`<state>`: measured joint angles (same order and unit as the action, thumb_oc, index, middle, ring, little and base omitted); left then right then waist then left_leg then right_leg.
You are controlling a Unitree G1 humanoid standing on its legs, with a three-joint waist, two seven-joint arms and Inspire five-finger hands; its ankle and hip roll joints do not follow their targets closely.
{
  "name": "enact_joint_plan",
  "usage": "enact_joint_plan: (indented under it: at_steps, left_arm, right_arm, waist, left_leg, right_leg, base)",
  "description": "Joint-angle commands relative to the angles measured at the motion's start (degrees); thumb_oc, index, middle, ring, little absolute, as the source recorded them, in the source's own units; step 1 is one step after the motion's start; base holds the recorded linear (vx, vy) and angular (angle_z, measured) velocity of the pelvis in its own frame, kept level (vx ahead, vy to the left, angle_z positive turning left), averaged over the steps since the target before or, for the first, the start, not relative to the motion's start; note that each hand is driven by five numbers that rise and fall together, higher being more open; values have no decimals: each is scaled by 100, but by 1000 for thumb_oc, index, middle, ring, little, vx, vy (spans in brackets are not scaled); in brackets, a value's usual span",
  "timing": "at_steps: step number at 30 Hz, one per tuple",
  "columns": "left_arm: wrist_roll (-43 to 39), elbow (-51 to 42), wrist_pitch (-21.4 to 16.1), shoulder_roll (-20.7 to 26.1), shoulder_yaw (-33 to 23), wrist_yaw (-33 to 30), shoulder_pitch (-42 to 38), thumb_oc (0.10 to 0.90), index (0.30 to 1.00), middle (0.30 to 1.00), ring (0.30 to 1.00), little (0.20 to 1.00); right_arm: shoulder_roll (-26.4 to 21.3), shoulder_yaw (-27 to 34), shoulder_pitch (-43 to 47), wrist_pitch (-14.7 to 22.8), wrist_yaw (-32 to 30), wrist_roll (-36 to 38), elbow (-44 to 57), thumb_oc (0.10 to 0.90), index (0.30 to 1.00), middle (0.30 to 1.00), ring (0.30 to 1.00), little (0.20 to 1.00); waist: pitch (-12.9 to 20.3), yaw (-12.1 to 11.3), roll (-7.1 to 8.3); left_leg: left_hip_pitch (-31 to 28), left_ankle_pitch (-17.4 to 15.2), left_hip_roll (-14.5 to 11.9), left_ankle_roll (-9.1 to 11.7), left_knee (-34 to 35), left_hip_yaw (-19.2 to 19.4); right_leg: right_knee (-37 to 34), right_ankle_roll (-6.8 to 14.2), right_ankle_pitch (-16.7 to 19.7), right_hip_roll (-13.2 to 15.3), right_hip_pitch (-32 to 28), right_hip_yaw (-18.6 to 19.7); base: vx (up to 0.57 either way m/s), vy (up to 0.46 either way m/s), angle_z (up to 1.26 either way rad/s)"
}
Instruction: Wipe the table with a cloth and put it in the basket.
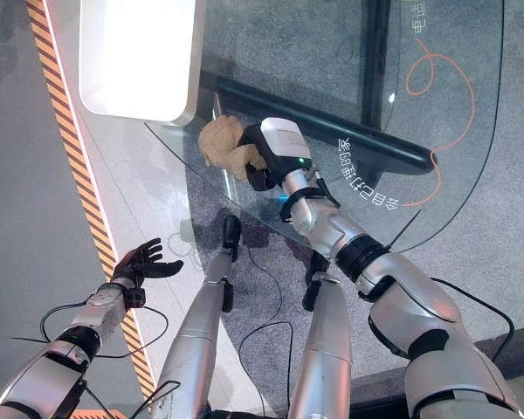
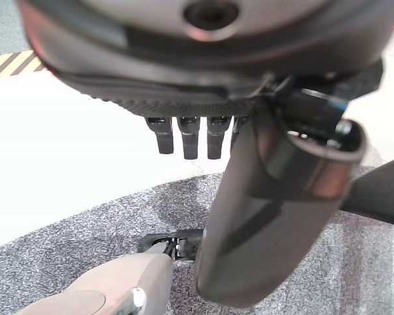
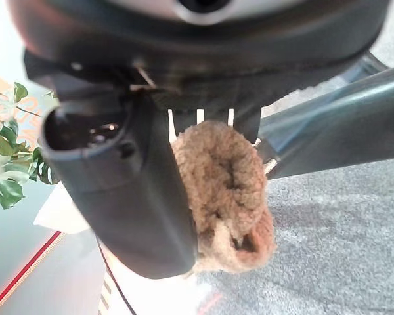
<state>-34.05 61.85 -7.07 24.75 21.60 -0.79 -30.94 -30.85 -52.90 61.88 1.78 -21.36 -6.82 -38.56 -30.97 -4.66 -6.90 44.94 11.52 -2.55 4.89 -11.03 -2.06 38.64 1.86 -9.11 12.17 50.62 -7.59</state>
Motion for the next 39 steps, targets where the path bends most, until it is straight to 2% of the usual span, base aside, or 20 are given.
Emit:
enact_joint_plan:
  at_steps: [1, 6, 10, 17, 18, 21, 22, 28, 31, 35, 39]
  left_arm:
    - [147, 216, -130, 29, -119, -84, 103, 800, 900, 900, 900, 900]
    - [90, 238, -177, 28, -145, -68, 100, 800, 900, 900, 900, 900]
    - [-42, 241, -254, 51, -143, -52, 63, 800, 900, 900, 900, 900]
    - [-518, 90, -499, 46, -347, -274, 17, 800, 900, 900, 900, 900]
    - [-1028, 3, -581, 61, -468, -354, 13, 800, 900, 900, 900, 900]
    - [-1828, -191, -755, 63, -854, -441, -3, 800, 900, 900, 900, 900]
    - [-1867, -214, -761, 63, -893, -440, -9, 800, 900, 900, 900, 900]
    - [-3010, -940, -1494, 92, -1588, -1011, -147, 800, 900, 900, 900, 900]
    - [-2959, -1466, -1862, 178, -1854, -1245, -228, 800, 900, 900, 900, 900]
    - [-2781, -2246, -2107, 230, -2036, -1620, -408, 800, 900, 900, 900, 900]
    - [-2856, -2598, -2112, 235, -2149, -1503, -536, 800, 900, 900, 900, 900]
  right_arm:
    - [60, -48, 122, 780, 70, -292, 941, 100, 300, 300, 300, 200]
    - [62, -76, 24, 735, 50, -296, 1082, 100, 300, 300, 300, 200]
    - [49, -50, -20, 513, -302, -227, 1029, 100, 300, 300, 300, 200]
    - [75, 316, 18, 634, -721, -33, 740, 100, 300, 300, 300, 200]
    - [75, 382, 42, 586, -833, 53, 764, 100, 300, 300, 300, 200]
    - [87, 575, 12, 494, -1089, 288, 879, 100, 300, 300, 300, 200]
    - [92, 602, 6, 492, -1113, 307, 884, 100, 300, 300, 300, 200]
    - [242, 1526, -145, 697, -1913, 735, 1146, 100, 300, 300, 300, 200]
    - [271, 1988, -401, 642, -2080, 645, 1729, 100, 300, 300, 300, 200]
    - [229, 2420, -755, 643, -2091, 428, 2482, 100, 300, 300, 300, 200]
    - [164, 2664, -1010, 707, -2078, 306, 3010, 100, 300, 300, 300, 200]
  waist:
    - [118, -1, -105]
    - [118, 20, -94]
    - [118, 34, -103]
    - [118, 10, -84]
    - [118, 6, -79]
    - [118, 10, -65]
    - [118, 9, -64]
    - [118, -3, -14]
    - [118, 49, 17]
    - [118, 130, 66]
    - [118, 195, 114]
  left_leg:
    - [-53, -985, 312, -277, -927, 340]
    - [-29, -979, 299, -270, -944, 340]
    - [-41, -967, 297, -270, -941, 346]
    - [-6, -979, 270, -284, -987, 319]
    - [2, -990, 267, -285, -1013, 308]
    - [-3, -1017, 249, -293, -1048, 302]
    - [-2, -1020, 248, -294, -1053, 302]
    - [24, -1026, 219, -297, -1060, 272]
    - [69, -1030, 200, -297, -1078, 264]
    - [116, -1048, 192, -312, -1077, 277]
    - [149, -1081, 190, -316, -1112, 290]
  right_leg:
    - [-1381, 158, 674, -114, -446, -97]
    - [-1363, 162, 676, -109, -417, -84]
    - [-1369, 154, 685, -109, -429, -66]
    - [-1289, 169, 684, -125, -389, -65]
    - [-1265, 157, 675, -132, -381, -60]
    - [-1203, 148, 634, -148, -367, -20]
    - [-1195, 147, 629, -149, -365, -16]
    - [-1127, 146, 588, -194, -332, -9]
    - [-1070, 139, 559, -243, -275, 48]
    - [-1065, 149, 559, -289, -212, 98]
    - [-1066, 158, 560, -288, -184, 114]
  base:
    - [0, 0, 0]
    - [0, 0, 0]
    - [0, 0, 0]
    - [1, -5, 0]
    - [0, 0, 0]
    - [0, 0, 0]
    - [0, 0, 0]
    - [1, -11, 0]
    - [0, 0, 0]
    - [0, 0, 0]
    - [0, 0, 0]
